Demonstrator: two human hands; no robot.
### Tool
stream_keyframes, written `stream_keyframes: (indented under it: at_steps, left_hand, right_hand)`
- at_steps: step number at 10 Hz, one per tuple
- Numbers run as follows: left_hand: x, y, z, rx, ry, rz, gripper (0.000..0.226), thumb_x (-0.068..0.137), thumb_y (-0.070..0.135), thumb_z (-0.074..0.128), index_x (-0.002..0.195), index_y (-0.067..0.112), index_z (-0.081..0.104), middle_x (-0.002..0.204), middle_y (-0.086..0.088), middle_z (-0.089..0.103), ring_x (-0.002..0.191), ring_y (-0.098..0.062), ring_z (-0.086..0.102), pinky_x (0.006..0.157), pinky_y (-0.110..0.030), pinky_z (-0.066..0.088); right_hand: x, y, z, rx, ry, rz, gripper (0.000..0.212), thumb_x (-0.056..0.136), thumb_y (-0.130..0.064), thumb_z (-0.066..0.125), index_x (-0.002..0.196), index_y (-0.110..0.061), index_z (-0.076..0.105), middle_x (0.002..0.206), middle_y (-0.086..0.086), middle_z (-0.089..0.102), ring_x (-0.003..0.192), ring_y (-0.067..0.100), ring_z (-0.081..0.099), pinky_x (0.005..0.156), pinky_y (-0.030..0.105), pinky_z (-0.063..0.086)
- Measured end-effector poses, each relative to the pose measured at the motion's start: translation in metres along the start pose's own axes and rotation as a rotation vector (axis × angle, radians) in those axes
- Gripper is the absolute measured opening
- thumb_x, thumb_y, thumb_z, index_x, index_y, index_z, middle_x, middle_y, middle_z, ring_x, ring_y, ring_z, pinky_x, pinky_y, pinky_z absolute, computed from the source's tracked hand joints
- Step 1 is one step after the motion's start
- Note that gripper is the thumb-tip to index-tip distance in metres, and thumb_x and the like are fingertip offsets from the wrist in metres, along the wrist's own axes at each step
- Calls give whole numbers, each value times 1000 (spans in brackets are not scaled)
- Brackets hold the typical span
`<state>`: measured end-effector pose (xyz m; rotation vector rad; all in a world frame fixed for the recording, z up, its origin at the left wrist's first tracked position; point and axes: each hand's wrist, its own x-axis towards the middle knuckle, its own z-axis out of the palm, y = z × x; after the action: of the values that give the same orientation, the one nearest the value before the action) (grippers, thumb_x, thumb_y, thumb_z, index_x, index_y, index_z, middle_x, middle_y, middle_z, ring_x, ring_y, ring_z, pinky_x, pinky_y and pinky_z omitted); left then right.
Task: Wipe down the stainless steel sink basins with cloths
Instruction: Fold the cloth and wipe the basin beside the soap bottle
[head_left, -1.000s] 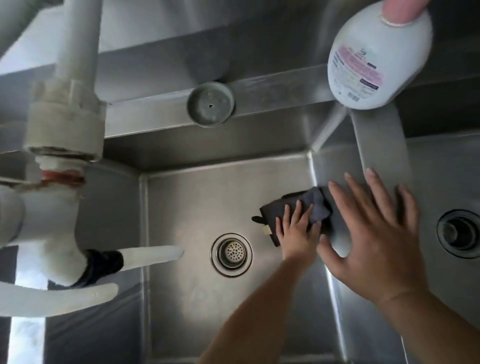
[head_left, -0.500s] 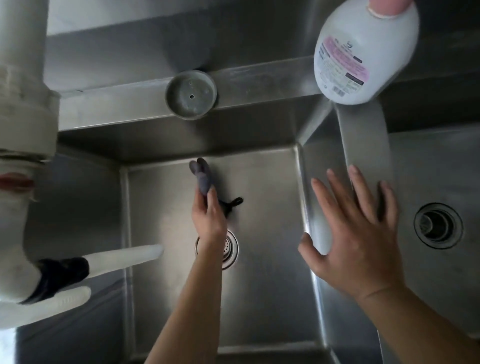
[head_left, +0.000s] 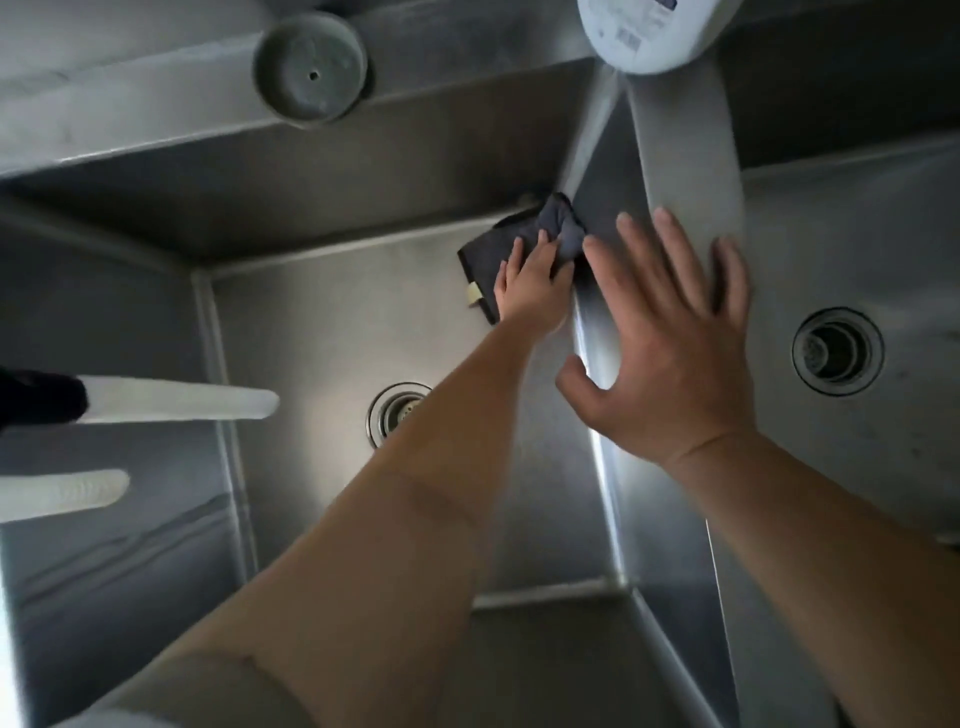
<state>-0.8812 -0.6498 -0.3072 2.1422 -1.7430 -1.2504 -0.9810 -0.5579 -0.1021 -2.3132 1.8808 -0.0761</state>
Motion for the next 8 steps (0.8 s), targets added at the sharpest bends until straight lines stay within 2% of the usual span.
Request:
stream_keyframes:
  at_steps: [2,3,4,5,6,7,8]
  left_hand:
    - [-49,-26,-8,81,-151,114,50,103,44,37,152,37,31,164,9,24,154,-13,7,124,-34,4]
    - [-95,-35,-3,165,-196,206,50,105,34,43,153,25,34,161,1,32,152,-23,19,122,-38,15]
    - [-139,-56,23,198,-302,224,48,105,39,40,152,34,34,164,1,23,152,-27,15,122,-42,13]
    - [-167,-64,41,179,-325,256,49,104,40,41,152,34,35,164,5,23,153,-24,14,122,-44,13]
    - [-185,-81,61,289,-409,280,51,99,45,41,149,44,30,166,2,17,154,-22,9,122,-44,11]
    - [-221,-86,69,392,-590,429,49,103,36,42,151,36,33,166,2,15,154,-21,2,121,-45,8]
    - [-240,-119,93,502,-809,462,62,97,41,53,154,37,30,165,8,14,153,-25,10,121,-43,10]
  right_hand:
    - [4,-4,1,25,39,2,80,78,-54,46,149,-21,35,162,7,27,152,26,18,119,59,12]
    - [0,-6,0,6,-11,2,82,76,-54,44,150,-22,34,164,6,21,153,26,14,120,58,9]
    - [-16,-4,2,49,24,4,72,81,-47,46,146,-18,42,164,9,22,151,27,21,120,56,13]
    - [-71,-13,9,186,103,100,61,84,-33,54,142,-14,49,163,12,23,149,30,25,119,54,16]
    - [-179,-46,7,260,-11,125,53,87,-28,53,138,-15,52,163,9,22,151,32,20,118,60,16]
    - [-247,-88,5,189,-171,263,51,86,-33,53,136,-25,51,162,1,27,152,25,17,118,62,13]
    - [-265,-125,15,222,-275,432,52,85,-37,52,137,-28,50,160,0,32,150,26,22,118,60,11]
